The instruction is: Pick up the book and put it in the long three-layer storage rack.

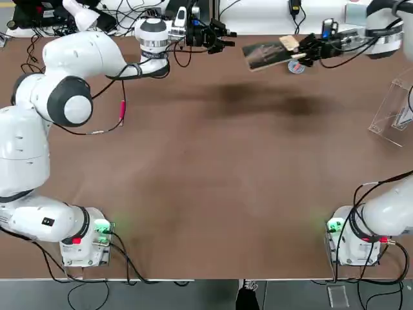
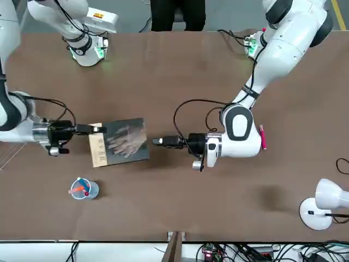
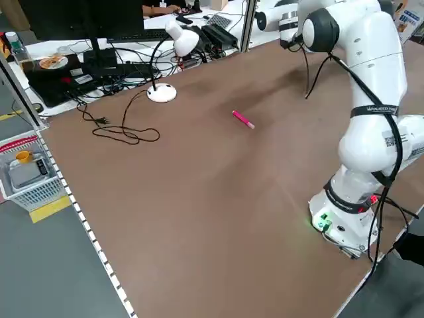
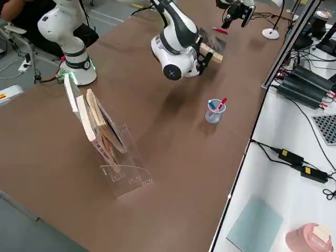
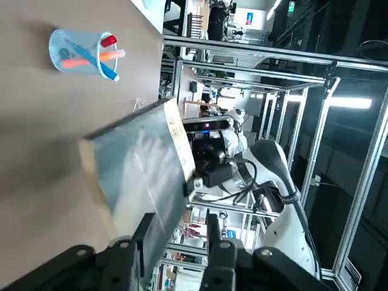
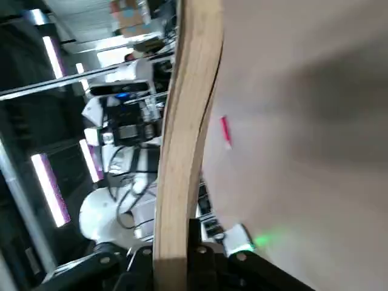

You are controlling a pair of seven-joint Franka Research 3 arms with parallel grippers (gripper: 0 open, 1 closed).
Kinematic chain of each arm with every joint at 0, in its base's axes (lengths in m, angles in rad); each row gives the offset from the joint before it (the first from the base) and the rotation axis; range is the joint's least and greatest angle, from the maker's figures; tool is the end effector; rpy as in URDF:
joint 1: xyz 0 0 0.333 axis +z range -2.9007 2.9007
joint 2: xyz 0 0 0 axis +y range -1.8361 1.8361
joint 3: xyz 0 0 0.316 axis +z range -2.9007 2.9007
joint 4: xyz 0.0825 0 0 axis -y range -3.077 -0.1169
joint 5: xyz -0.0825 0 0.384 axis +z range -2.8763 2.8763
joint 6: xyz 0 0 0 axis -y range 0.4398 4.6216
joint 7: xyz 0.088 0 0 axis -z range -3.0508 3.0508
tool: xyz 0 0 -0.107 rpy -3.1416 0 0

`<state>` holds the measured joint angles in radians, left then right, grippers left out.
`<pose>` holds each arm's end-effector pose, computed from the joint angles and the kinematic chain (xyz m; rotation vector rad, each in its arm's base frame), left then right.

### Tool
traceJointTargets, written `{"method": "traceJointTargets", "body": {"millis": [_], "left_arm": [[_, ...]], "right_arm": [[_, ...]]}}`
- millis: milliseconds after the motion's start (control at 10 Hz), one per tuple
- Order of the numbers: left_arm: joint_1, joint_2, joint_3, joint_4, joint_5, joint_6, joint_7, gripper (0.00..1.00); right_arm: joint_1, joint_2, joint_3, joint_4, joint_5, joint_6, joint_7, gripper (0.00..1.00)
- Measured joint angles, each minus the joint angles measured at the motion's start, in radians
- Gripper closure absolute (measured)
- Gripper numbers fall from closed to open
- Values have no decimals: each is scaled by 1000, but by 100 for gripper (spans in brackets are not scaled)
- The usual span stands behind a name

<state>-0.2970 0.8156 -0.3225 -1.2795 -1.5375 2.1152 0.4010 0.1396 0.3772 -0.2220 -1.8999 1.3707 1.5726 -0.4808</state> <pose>0.6467 -0.4265 0.3333 1.6397 0.0514 -0.1456 0.5977 0.0650 0.3330 -1.8036 0.1577 0.2139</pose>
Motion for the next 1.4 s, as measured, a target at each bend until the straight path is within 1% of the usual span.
{"method": "traceJointTargets", "body": {"millis": [100,300,400,500,600,700,800,1000,1200,1400], "left_arm": [[1,0,0,3,0,0,0,66],[3,-1,4,8,0,3,1,43],[2,-4,15,14,10,9,2,29],[1,-12,29,19,47,19,2,19],[1,-25,43,22,120,33,-3,5],[3,-42,53,23,212,43,-24,3],[8,-62,60,23,312,47,-63,3],[18,-108,73,26,544,51,-170,3],[27,-158,78,27,777,50,-283,1],[30,-200,80,27,964,44,-350,1]], "right_arm": [[0,0,-33,13,-30,-18,1,85],[0,-2,-94,39,-98,-32,17,85],[0,-6,-125,51,-134,-34,38,85],[0,-10,-158,66,-176,-34,63,85],[0,-14,-190,84,-223,-35,96,85],[-1,-19,-221,107,-281,-37,146,85],[-1,-26,-243,131,-339,-38,202,85],[1,-36,-274,177,-440,-39,299,85],[5,-36,-310,224,-516,-45,383,85],[9,-36,-347,272,-596,-67,436,85]]}}
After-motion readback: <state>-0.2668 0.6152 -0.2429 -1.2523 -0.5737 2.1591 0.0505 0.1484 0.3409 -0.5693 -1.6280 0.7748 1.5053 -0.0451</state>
